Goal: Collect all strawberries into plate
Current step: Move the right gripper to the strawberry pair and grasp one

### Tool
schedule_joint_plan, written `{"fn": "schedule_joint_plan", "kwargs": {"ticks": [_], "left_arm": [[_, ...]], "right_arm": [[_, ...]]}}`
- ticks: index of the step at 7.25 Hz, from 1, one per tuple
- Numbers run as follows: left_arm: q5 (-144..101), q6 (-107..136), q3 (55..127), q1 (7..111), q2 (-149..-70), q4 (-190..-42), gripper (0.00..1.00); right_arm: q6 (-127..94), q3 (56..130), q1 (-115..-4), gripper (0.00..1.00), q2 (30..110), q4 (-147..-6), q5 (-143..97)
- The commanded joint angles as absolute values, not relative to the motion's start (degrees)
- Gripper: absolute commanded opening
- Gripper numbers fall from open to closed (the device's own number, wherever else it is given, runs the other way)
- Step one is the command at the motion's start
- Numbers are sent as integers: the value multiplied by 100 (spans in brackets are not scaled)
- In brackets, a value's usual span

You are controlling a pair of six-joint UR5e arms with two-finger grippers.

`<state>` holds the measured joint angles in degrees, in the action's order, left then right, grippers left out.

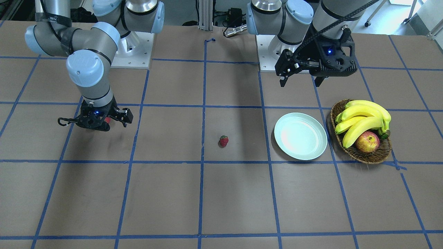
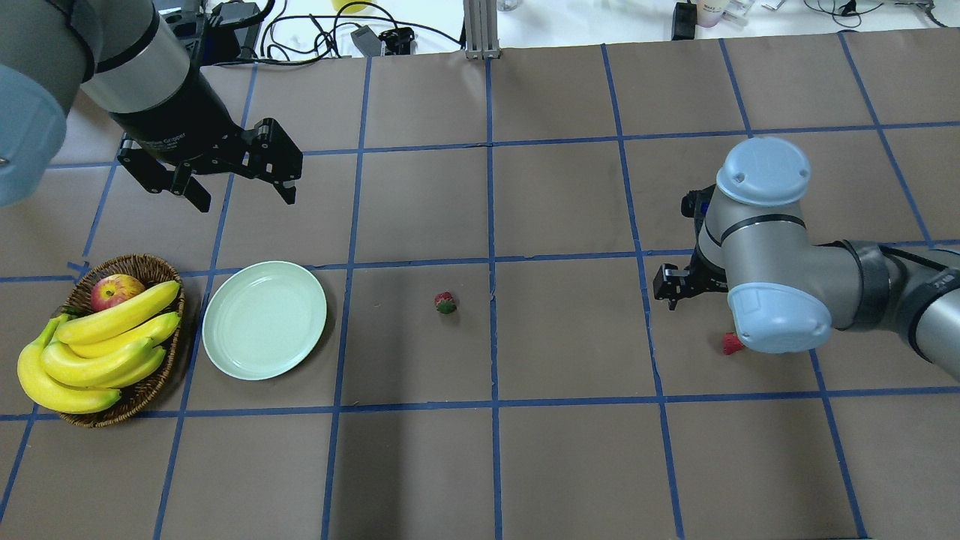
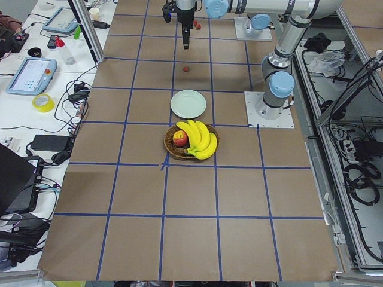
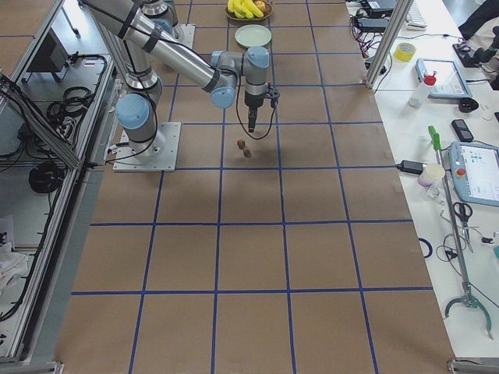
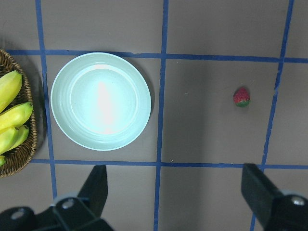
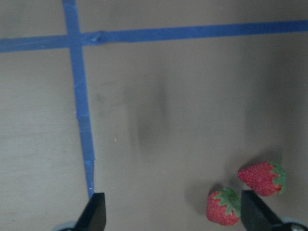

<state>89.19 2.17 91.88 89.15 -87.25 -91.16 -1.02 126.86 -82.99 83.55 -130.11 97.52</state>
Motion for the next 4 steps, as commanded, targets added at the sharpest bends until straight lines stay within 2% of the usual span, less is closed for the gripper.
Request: {"fn": "schedule_joint_plan", "kwargs": {"ticks": [1,3,4], "left_arm": [[8921,220,9193,8877,-8728,-9114,100],[8921,211,9193,8859,-8728,-9114,100],[8930,220,9193,8859,-8728,-9123,100]], "right_arm": [[-132,13322,-7849,98,8376,-13585,9730],[-97,13342,-7596,84,8367,-13562,9660],[-79,13333,-7559,57,8367,-13562,9659]]}}
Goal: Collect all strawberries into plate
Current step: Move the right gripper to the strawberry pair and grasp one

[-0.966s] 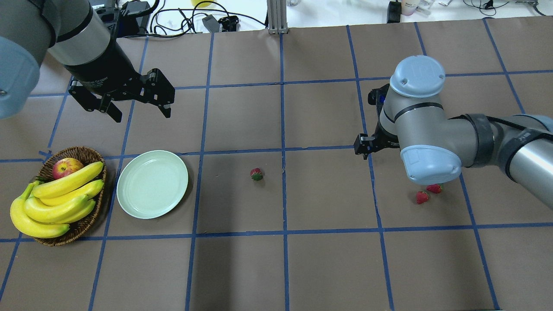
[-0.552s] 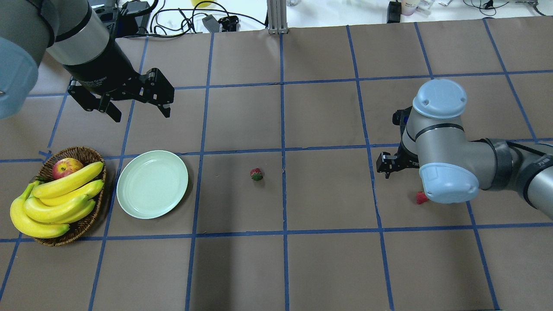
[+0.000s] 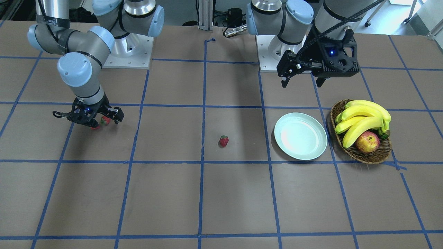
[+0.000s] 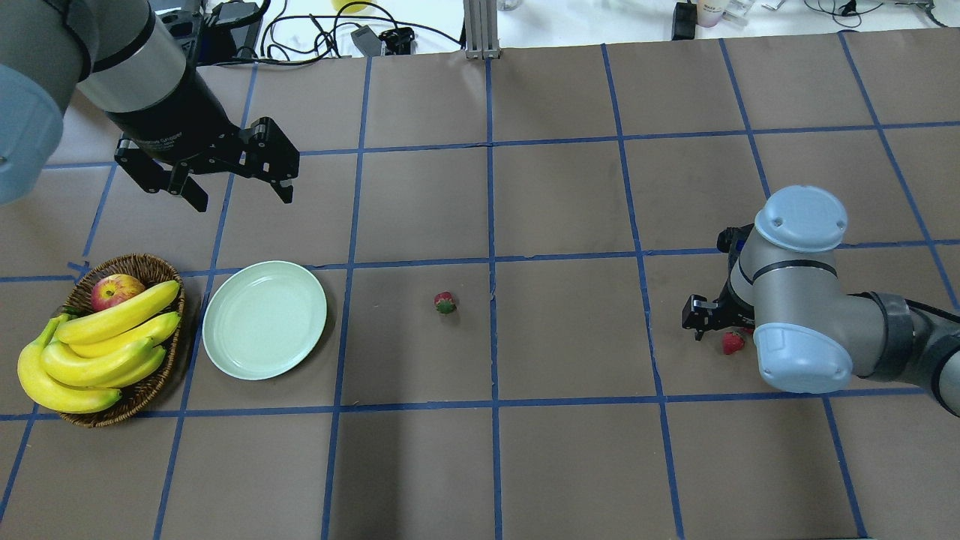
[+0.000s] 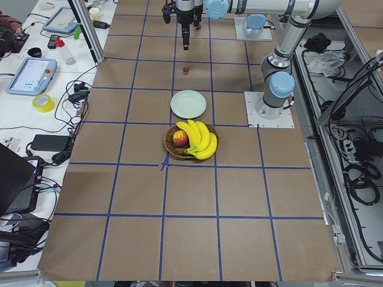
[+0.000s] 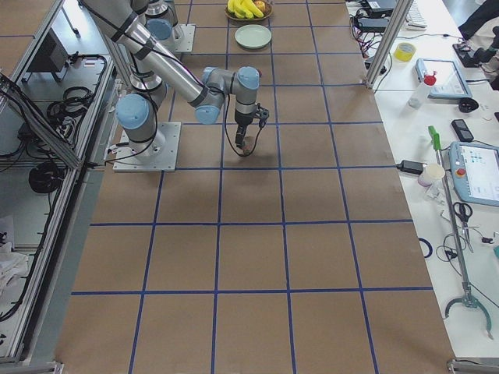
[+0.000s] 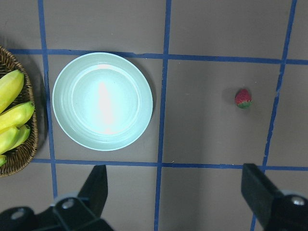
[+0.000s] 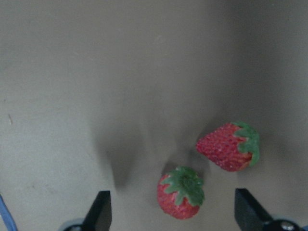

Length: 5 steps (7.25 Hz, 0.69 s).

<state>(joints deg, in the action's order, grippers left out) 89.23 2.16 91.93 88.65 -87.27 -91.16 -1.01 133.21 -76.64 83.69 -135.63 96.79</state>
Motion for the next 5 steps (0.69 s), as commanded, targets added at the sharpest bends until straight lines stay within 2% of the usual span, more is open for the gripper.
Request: {"fn": "schedule_joint_plan", "kwargs": {"ticks": [1,2,3,4,5], "left_arm": [[8930,211,9193,8859,-8728,-9123,100],[8930,211,9193,8859,-8728,-9132,100],[8930,211,9193,8859,-8728,-9132,100],[8930,211,9254,8859,-8728,-9123,100],[8930,211,9333,8859,-8693,-9053,100]], "right_arm": [[-88,13333,-7559,38,8358,-13579,9650],[-79,13333,-7559,20,8350,-13570,9642],[-79,13316,-7559,8,8358,-13579,9642],[-123,13289,-7567,4,8393,-13570,9624],[-149,13089,-7672,5,8402,-13579,9528]]}}
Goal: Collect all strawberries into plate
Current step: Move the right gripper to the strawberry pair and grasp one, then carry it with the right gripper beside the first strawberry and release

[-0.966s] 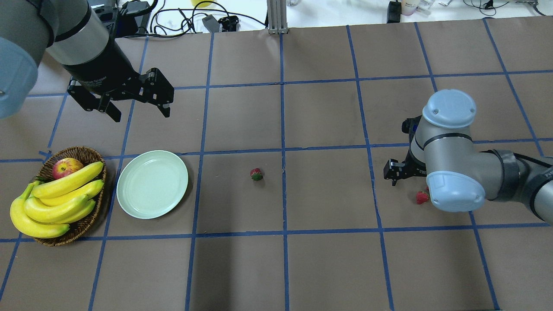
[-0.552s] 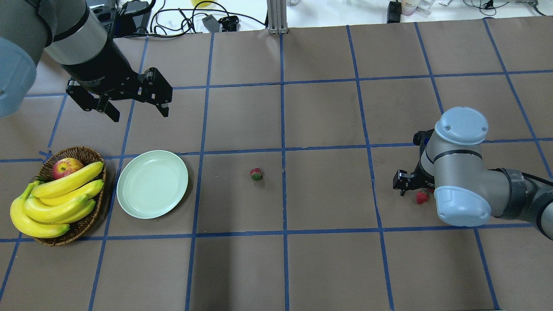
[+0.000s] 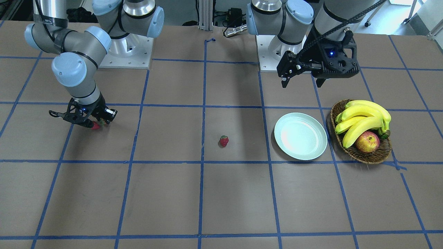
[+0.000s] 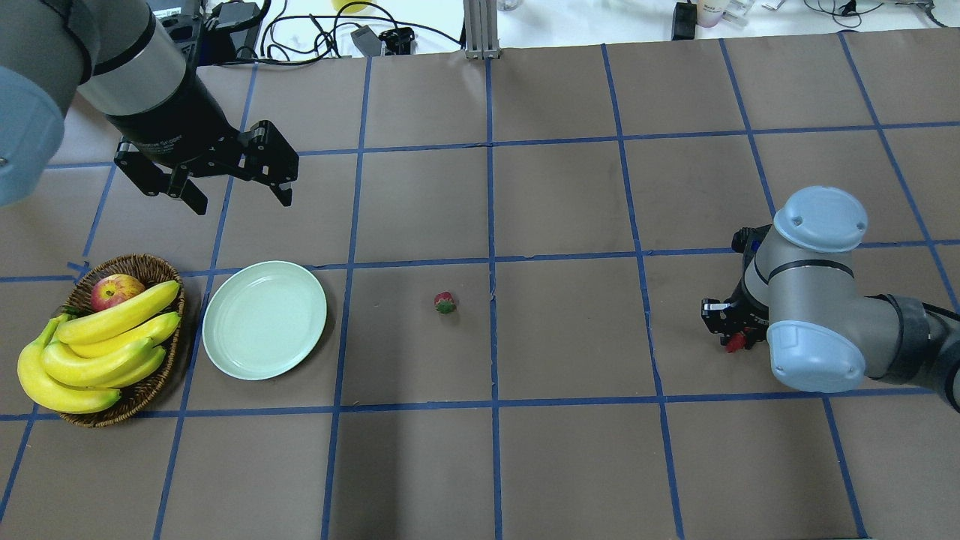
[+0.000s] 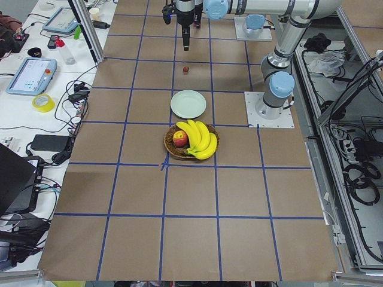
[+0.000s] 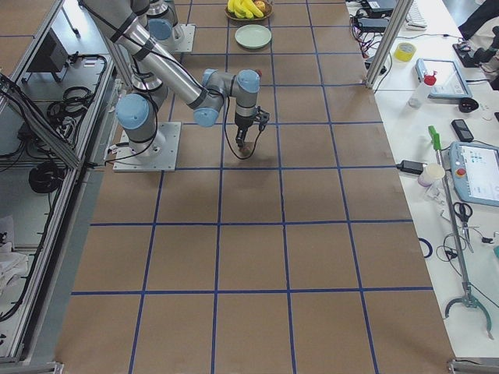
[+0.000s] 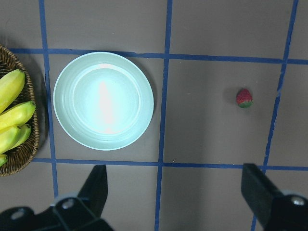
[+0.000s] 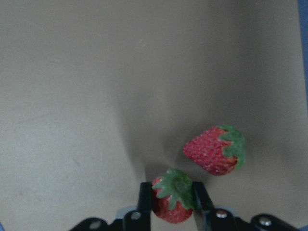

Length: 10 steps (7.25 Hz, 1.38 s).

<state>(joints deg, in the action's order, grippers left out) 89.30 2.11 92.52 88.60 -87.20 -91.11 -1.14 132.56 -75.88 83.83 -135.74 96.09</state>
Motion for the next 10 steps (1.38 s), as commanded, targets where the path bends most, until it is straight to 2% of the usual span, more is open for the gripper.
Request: {"fn": "schedule_joint_plan", "kwargs": {"ticks": [1,3,6,9,10], "left_arm": [[8956,211,9343,8859,-8684,-9035,100],[8965,211,9343,8859,-8684,-9035,100],[8965,211,9343,8859,-8684,-9035,100],[8965,211,9343,8859,-8684,-9035,100],[8965,211,9343,8868,-8684,-9035,100]], "right_arm": [[-184,12704,-8030,6,8394,-13344,9345],[-1075,11651,-9188,9,8202,-12117,8811],[-2553,10980,-10640,8,7237,-12382,6942],[-3452,9751,-11714,8,6164,-12603,6820],[-3471,9660,-11768,8,5996,-12612,6820]]}}
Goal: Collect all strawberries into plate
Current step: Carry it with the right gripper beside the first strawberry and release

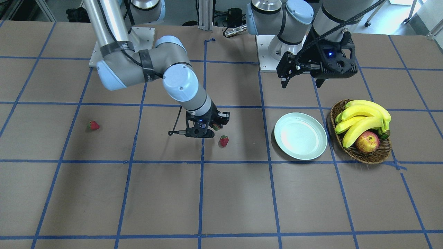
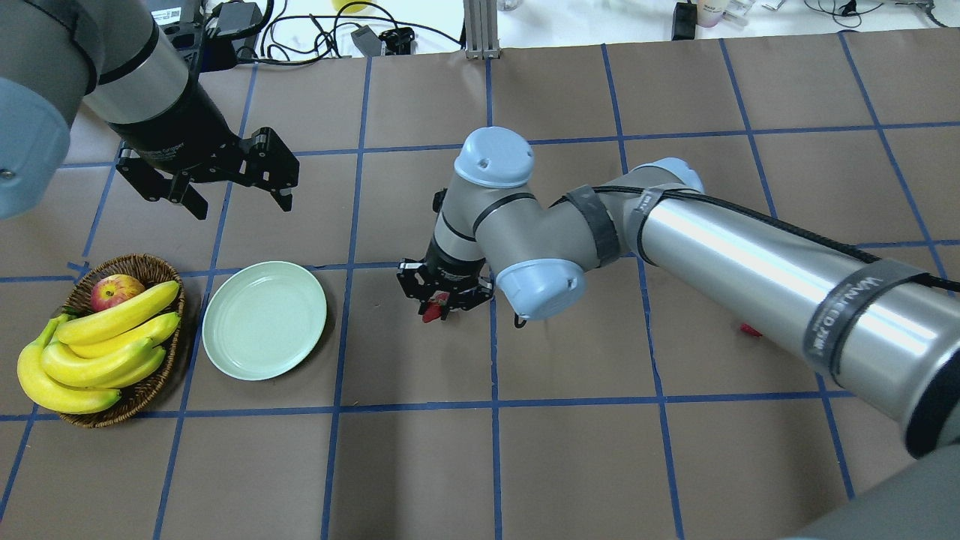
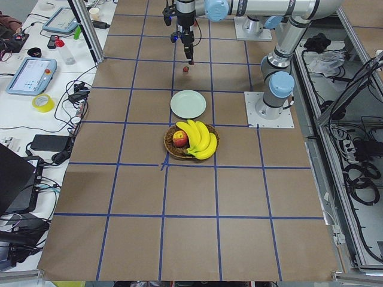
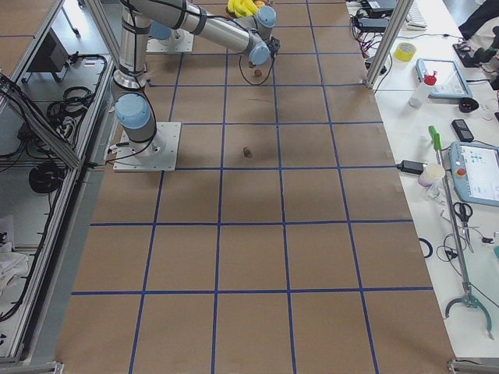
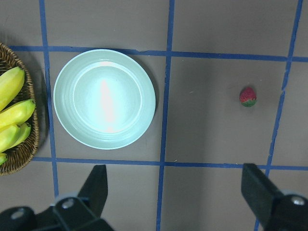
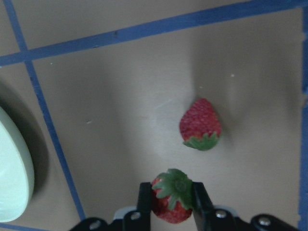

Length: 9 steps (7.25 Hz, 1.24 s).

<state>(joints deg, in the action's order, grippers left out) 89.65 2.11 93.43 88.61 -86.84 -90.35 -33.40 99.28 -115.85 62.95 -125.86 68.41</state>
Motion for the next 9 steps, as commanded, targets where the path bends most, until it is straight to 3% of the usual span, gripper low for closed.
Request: {"fn": "schedule_joint_plan", "kwargs": {"ticks": [1,3,4,5,6,9], "left_arm": [[8965,211,9343,8859,-8684,-9035,100],[8965,211,9343,8868,-8684,-9035,100],[8965,211,9343,8868,-8684,-9035,100],[8965,220,9351,8877,-8684,-9035,100],[8965,211,9343,8868,-8684,-9035,100],[8965,220,9343,8868,-8692,-8974,100]], "right_arm": [[-3472,9624,-11769,8,5977,-12612,6820],[-3463,9685,-11769,37,5976,-12612,6917],[-3463,9686,-11769,78,5977,-12612,6987],[-3463,9686,-11769,92,6011,-12604,7022],[-3463,9686,-11769,98,6029,-12604,7031],[-3323,9738,-11673,100,6502,-12402,7854]]}}
